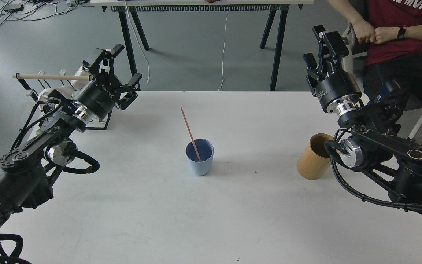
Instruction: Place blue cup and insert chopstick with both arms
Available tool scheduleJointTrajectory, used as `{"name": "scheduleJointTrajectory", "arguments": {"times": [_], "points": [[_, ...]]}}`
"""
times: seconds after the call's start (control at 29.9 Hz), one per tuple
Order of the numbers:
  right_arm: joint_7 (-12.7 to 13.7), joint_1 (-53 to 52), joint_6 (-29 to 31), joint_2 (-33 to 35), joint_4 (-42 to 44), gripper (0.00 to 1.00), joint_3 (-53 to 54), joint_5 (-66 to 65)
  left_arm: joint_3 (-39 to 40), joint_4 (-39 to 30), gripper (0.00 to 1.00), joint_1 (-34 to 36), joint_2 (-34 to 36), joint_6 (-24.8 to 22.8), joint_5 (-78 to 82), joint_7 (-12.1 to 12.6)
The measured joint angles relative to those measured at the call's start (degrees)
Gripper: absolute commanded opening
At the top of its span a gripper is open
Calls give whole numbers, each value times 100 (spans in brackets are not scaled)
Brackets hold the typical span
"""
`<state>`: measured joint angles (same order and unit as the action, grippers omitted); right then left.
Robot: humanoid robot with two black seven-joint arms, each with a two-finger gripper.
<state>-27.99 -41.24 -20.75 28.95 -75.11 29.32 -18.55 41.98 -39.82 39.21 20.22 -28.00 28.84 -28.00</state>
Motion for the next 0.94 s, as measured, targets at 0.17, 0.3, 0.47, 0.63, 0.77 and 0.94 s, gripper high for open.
{"name": "scheduleJointTrajectory", "arguments": {"times": [0.17, 0.3, 0.47, 0.63, 0.77, 0.94], "points": [[0, 531, 2419, 109, -7, 99, 570, 447, 80, 5, 99, 132, 32, -1, -1, 0], [0, 793, 3619, 119, 63, 99, 768, 541, 94, 5, 99, 246, 197, 0, -34, 0], [-1, 934, 4118, 120, 49, 99, 909, 553, 100, 1, 99, 259, 321, 0, -220, 0], [-2, 999, 4348, 82, 49, 99, 1132, 777, 101, -6, 99, 263, 335, 0, -475, 0], [-2, 1040, 4344, 68, 61, 99, 1370, 1029, 88, -16, 99, 262, 299, 0, -501, 0], [-2, 1165, 3910, 38, 99, 99, 1641, 1126, 83, -17, 99, 231, 282, 0, -502, 0]]}}
